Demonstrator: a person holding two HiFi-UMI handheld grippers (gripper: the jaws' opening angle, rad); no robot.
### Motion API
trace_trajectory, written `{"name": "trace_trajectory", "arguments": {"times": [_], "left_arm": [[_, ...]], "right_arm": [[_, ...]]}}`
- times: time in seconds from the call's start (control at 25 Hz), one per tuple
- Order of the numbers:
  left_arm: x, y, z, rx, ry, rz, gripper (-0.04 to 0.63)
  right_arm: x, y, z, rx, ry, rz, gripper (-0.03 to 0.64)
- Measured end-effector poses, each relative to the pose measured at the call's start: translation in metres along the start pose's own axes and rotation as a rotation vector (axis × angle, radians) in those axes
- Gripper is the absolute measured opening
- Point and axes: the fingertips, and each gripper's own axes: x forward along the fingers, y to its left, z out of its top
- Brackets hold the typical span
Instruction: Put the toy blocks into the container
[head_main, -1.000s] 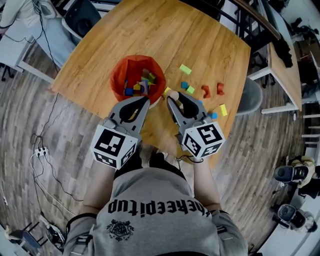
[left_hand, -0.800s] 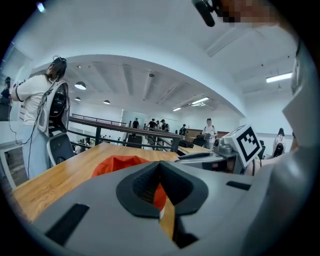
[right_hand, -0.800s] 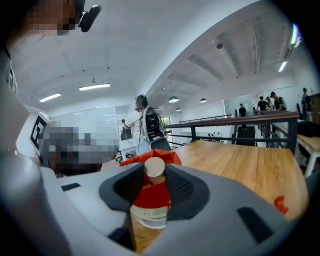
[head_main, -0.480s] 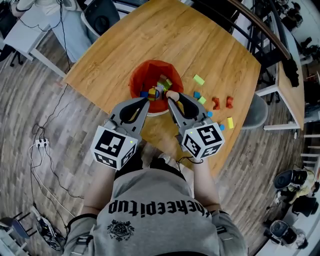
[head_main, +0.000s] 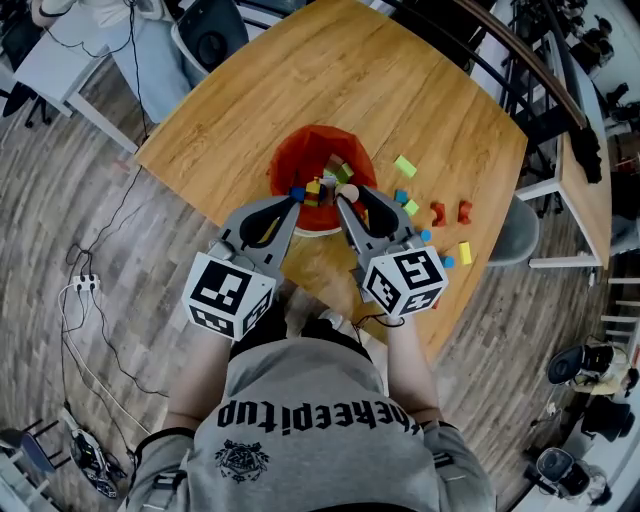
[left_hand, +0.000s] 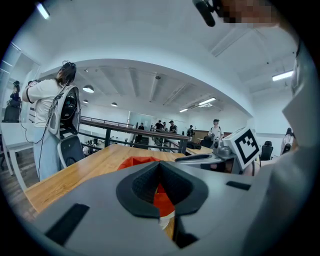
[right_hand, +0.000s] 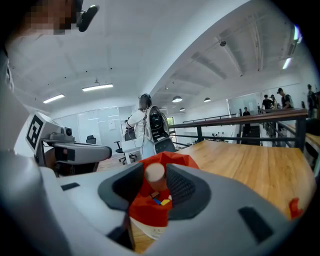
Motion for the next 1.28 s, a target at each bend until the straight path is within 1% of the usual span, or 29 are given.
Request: {"name": "trace_trajectory", "arguments": {"times": [0.08, 0.24, 0.32, 0.48, 0.52, 0.68, 0.92, 1.28], "left_arm": [[0.0, 0.002, 0.0, 0.0, 0.0, 0.001, 0.015], [0.0, 0.002, 0.0, 0.003, -0.001, -0.002, 0.015], [0.001, 0.0, 0.0, 0.005, -0.002, -0.008, 0.015], [0.007, -0.006, 0.001, 0.009, 0.001, -0.03, 0.015], [0.009, -0.008, 0.002, 0.01, 0.002, -0.036, 0.015], [0.018, -0.019, 0.002, 0.018, 0.006, -0.071, 0.015], [0.035, -0.046, 0.001, 0.032, 0.018, -0.146, 0.015], [0.063, -0.096, -0.003, 0.06, 0.041, -0.286, 0.015]], "right_arm": [[0.002, 0.0, 0.0, 0.003, -0.004, 0.0, 0.161], [0.001, -0.001, 0.001, 0.007, -0.009, -0.005, 0.16], [-0.003, -0.003, 0.001, 0.009, -0.012, -0.014, 0.134], [-0.014, -0.014, 0.003, 0.024, -0.037, -0.055, 0.021], [-0.017, -0.017, 0.004, 0.03, -0.046, -0.062, 0.012], [-0.031, -0.027, 0.005, 0.032, -0.06, -0.091, 0.011], [-0.058, -0.047, 0.0, 0.036, -0.059, -0.165, 0.011], [-0.112, -0.083, -0.012, 0.07, -0.07, -0.315, 0.009]]}}
